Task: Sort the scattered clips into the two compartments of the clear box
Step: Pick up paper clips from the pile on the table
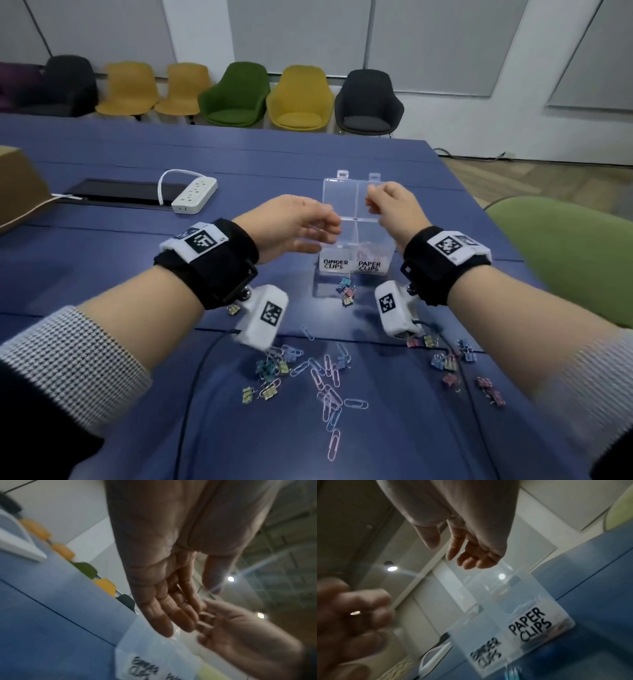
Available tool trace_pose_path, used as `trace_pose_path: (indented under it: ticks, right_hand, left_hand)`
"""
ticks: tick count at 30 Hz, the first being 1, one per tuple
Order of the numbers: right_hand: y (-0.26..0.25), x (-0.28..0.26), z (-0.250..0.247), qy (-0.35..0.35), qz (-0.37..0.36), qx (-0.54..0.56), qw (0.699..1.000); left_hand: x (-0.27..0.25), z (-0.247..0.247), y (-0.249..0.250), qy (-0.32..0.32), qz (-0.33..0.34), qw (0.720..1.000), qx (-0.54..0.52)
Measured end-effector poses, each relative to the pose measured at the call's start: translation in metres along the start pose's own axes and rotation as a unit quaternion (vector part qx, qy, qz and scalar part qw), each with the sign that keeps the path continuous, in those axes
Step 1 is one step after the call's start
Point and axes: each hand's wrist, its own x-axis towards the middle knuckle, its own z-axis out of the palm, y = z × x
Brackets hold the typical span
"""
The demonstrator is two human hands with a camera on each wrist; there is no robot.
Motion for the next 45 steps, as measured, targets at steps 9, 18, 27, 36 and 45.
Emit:
trace_pose_path:
  ticks: [9, 18, 27, 36, 45]
  right_hand:
    - [-0.006, -0.123, -0.002, -0.432, -0.099, -0.446, 0.778]
    - [0.004, -0.150, 0.009, -0.428, -0.136, -0.447, 0.774]
    - [0.007, -0.144, -0.012, -0.366, -0.102, -0.460, 0.802]
    - [-0.027, -0.169, 0.023, -0.378, -0.183, -0.366, 0.831]
    - [-0.025, -0.196, 0.069, -0.469, -0.175, -0.423, 0.756]
  left_hand:
    - [-0.056, -0.008, -0.043, -0.176, -0.080, 0.853, 0.484]
    - [-0.103, 0.011, -0.075, -0.179, -0.008, 0.756, 0.629]
    - [-0.115, -0.021, -0.083, -0.076, 0.001, 0.823, 0.563]
    - [-0.129, -0.043, -0.084, 0.000, -0.012, 0.879, 0.477]
    - [-0.139, -0.052, -0.089, 0.024, -0.086, 0.971, 0.220]
